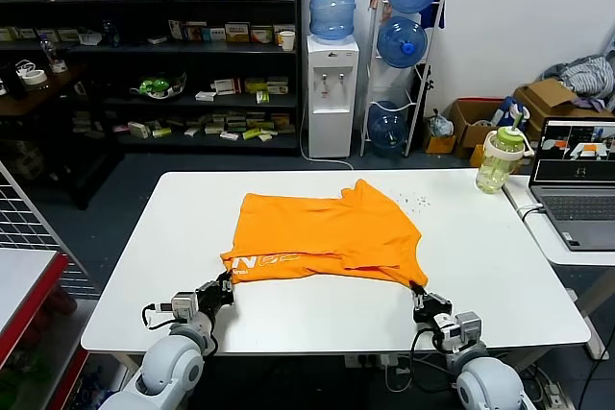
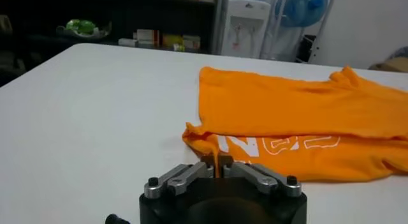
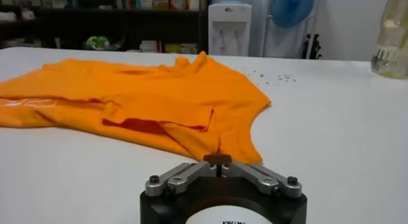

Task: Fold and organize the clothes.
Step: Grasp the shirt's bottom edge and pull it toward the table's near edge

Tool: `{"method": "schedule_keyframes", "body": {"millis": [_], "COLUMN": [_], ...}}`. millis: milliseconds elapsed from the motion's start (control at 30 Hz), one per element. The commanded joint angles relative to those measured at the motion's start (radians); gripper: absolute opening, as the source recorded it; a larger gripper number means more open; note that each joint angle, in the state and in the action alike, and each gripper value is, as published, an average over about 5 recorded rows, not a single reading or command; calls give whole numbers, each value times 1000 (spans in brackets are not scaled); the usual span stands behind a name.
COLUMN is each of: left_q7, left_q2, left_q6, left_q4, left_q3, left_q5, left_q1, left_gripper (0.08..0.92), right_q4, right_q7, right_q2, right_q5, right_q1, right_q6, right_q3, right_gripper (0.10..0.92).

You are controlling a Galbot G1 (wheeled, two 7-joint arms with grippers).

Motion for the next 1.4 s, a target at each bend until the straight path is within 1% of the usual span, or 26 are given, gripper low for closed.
{"method": "schedule_keyframes", "body": {"millis": [33, 100, 233, 433, 533, 633, 900, 1133, 1233, 1400], "left_q7": [-7, -14, -31, -62, -75, -87, -103, -107, -108, -113], "left_q2": [19, 38, 92, 196, 245, 277, 305, 294, 284, 285], "left_q6": [2, 5, 17, 62, 77, 92, 105, 113, 119, 120], "left_q4": [-40, -74, -147, -239, -272, -297, -360, -388, -388, -395], "left_q3": [-2, -5, -14, -40, -50, -59, -74, -86, -88, -104], "left_q5": [-10, -26, -74, -184, -234, -272, -291, -266, -247, -242], "left_q1": [9, 22, 54, 104, 132, 161, 259, 332, 344, 338], "left_gripper": [104, 91, 91, 91, 91, 91, 91, 94, 137, 278], "right_q4": [75, 117, 203, 325, 360, 379, 427, 443, 448, 469], "right_q7": [21, 34, 66, 112, 128, 139, 160, 162, 155, 151], "right_q2": [-19, -36, -83, -156, -178, -186, -184, -180, -181, -200], "right_q5": [50, 70, 135, 244, 268, 271, 269, 231, 200, 188], "right_q1": [-31, -59, -128, -239, -289, -329, -419, -476, -480, -447], "right_q6": [-12, -22, -51, -109, -138, -156, -181, -186, -190, -189], "right_q3": [10, 20, 48, 113, 136, 145, 153, 175, 182, 196], "right_gripper": [123, 123, 123, 123, 123, 123, 123, 130, 166, 302]}}
